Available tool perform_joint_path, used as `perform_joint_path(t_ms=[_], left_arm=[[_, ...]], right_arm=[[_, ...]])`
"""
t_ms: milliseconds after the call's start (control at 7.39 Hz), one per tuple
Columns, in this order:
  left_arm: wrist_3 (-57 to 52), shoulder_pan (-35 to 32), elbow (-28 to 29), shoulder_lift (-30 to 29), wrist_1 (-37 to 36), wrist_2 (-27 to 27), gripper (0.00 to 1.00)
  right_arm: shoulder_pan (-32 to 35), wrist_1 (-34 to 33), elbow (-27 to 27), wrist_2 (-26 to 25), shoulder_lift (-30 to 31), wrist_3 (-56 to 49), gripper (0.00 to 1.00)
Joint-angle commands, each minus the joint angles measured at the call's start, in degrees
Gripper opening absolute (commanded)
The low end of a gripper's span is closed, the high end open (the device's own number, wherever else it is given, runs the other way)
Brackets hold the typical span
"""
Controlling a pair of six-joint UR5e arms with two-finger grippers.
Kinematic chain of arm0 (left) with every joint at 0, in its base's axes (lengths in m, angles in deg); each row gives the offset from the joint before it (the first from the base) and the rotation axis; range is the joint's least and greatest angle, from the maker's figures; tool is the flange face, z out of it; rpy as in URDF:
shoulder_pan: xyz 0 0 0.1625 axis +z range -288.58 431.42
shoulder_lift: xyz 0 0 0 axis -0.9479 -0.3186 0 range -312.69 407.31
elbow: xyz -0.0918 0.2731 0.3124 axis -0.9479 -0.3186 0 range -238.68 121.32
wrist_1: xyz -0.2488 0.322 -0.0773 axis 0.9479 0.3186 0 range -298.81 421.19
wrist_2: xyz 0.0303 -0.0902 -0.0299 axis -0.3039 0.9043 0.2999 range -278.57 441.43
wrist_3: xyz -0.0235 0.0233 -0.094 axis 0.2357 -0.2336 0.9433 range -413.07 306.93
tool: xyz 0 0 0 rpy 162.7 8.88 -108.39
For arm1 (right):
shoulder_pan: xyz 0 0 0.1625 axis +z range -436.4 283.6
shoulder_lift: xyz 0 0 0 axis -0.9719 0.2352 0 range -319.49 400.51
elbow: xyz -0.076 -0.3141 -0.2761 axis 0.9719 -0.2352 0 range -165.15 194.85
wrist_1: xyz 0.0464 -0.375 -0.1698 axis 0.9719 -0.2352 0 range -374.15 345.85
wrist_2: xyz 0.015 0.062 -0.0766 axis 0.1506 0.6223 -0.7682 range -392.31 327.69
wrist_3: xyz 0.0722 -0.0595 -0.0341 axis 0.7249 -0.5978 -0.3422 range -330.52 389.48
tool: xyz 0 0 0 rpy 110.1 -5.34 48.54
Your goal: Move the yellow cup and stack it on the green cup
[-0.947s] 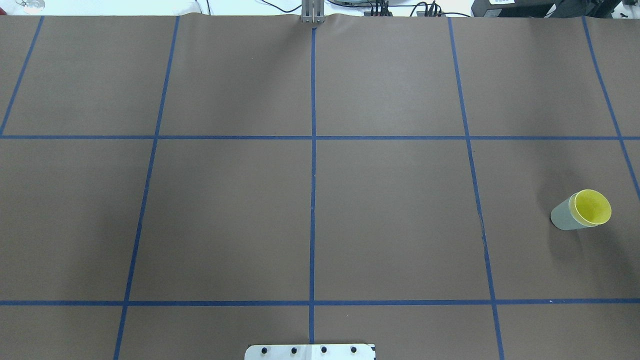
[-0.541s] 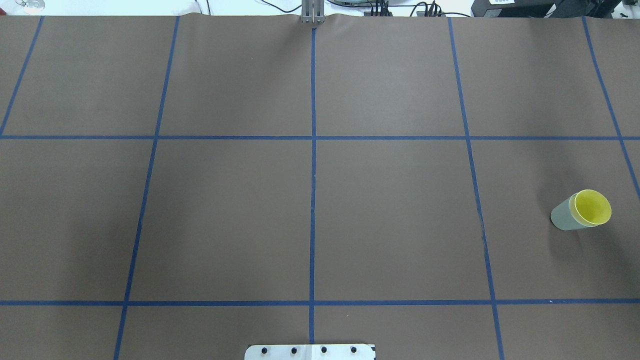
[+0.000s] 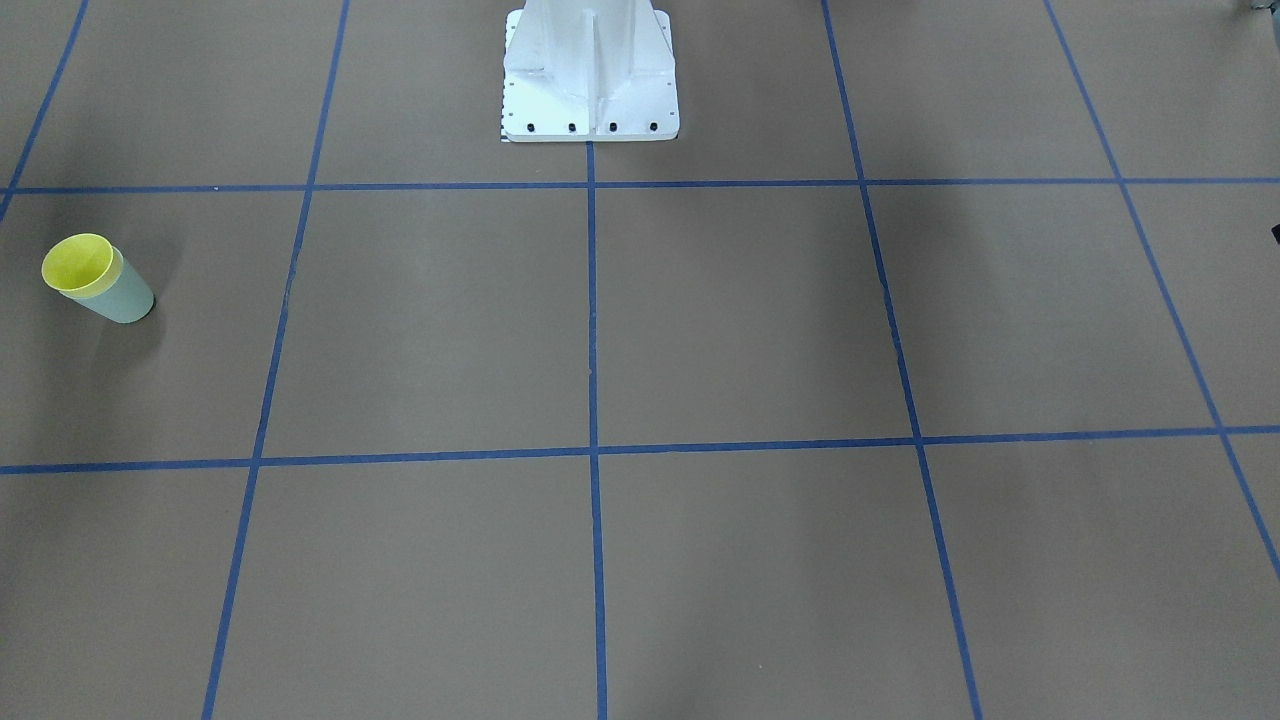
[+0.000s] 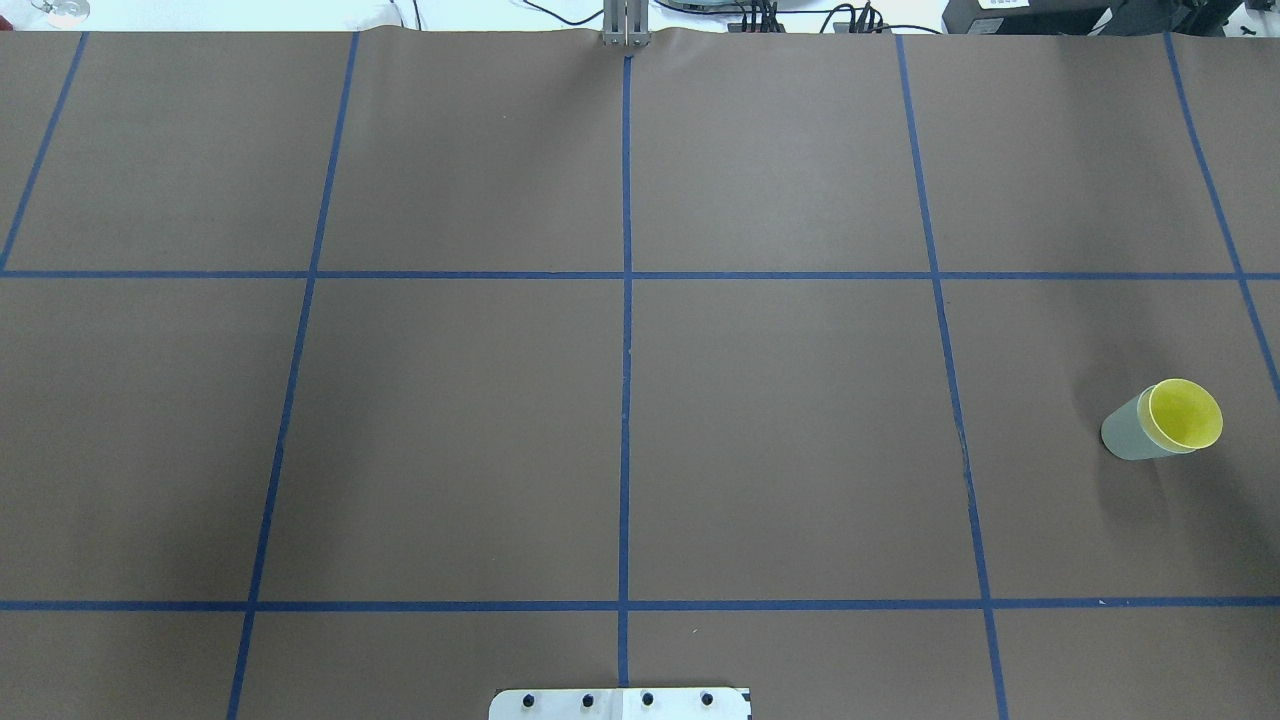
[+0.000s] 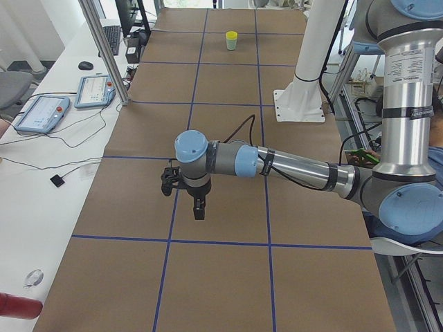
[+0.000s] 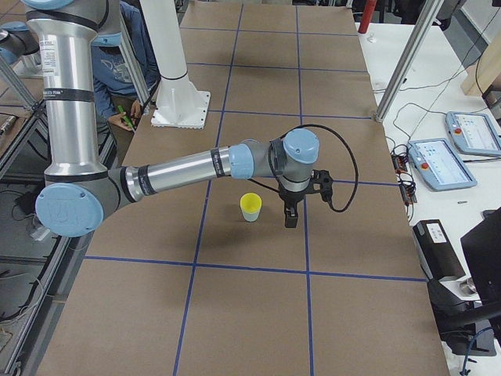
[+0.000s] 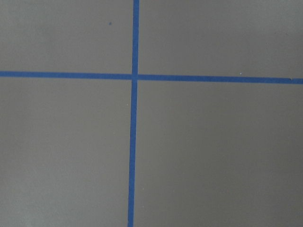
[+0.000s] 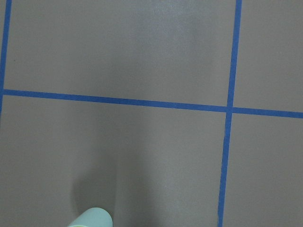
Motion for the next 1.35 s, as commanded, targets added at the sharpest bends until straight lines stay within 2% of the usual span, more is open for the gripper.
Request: perform_joint_path(t_ms=[0, 406, 541, 676, 1217], left_arm=[[2.22, -0.21, -1.17, 0.57, 1.6, 0.23, 1.0], [1.8, -0.04, 1.0, -2.04, 1.35, 0.67, 1.0], [0.41, -0.04, 1.36, -1.02, 1.86, 0.41, 1.0], [-7.18, 0.05, -0.03, 1.86, 5.18, 0.93, 1.0], [-5.23, 0.13, -0.04, 0.75, 4.86, 0.67, 1.0]], right_arm=[[0.0, -1.12, -1.94, 0.75, -2.19, 0.08, 1.0], [0.0, -0.69, -1.94, 0.31, -0.19, 0.08, 1.0], [0.0, -0.69, -1.5, 0.05, 0.08, 0.25, 1.0], [0.0, -0.69, -1.41, -0.65, 0.08, 0.43, 1.0], [0.17, -0.78, 0.79, -0.92, 0.87, 0.6, 1.0]])
